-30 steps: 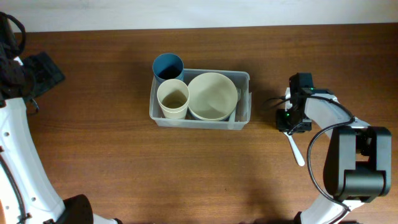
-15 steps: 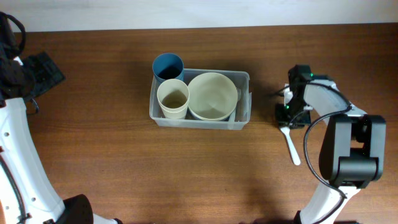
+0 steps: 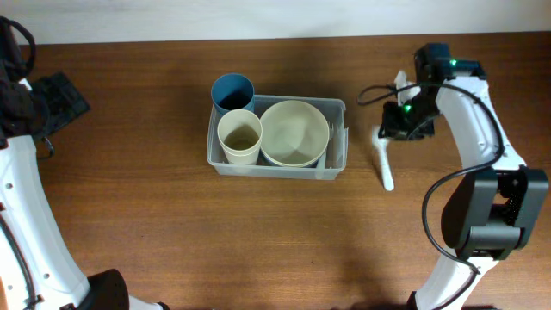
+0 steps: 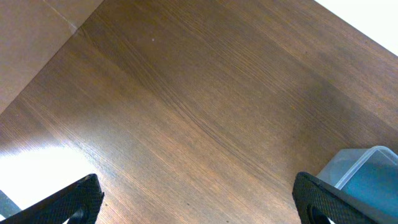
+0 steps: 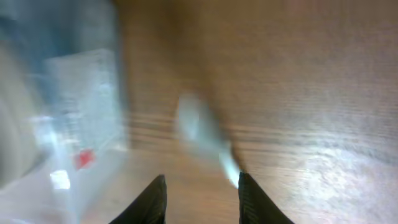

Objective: Pack container

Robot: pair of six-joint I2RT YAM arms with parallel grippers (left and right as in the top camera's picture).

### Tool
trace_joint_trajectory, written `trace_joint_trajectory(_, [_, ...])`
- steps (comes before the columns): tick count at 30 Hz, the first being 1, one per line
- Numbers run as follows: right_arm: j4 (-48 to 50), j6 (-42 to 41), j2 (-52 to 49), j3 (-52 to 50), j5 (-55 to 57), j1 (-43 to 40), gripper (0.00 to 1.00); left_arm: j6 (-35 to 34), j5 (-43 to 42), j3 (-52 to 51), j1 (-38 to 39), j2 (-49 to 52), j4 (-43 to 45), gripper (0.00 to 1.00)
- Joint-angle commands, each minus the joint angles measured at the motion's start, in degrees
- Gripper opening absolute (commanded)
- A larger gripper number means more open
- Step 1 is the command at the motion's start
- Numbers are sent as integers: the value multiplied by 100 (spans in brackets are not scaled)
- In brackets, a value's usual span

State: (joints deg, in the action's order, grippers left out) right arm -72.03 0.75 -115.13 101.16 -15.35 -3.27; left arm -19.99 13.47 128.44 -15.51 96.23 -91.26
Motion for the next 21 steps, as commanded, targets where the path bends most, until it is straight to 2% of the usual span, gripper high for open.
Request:
trace_joint_trajectory(1, [-155,208,13,535,-785,20,33,-59,-22,-15,-15,20,-9,100])
trace_joint_trajectory(6, [-450,236,13,1056,-822,20,33,-59,-22,-15,-15,20,-9,100])
trace_joint_trajectory(9, [-501,354,11,1032,-743,20,34,-59,-22,-15,-15,20,-9,100])
trace_joint_trajectory(15, [-424,402,-9,656,-186,31,34,-59,-22,-15,-15,20,-9,100])
trace_joint_trajectory(21, [-26,503,-9,-205,61,31,34,-59,-20,-15,-15,20,-9,100])
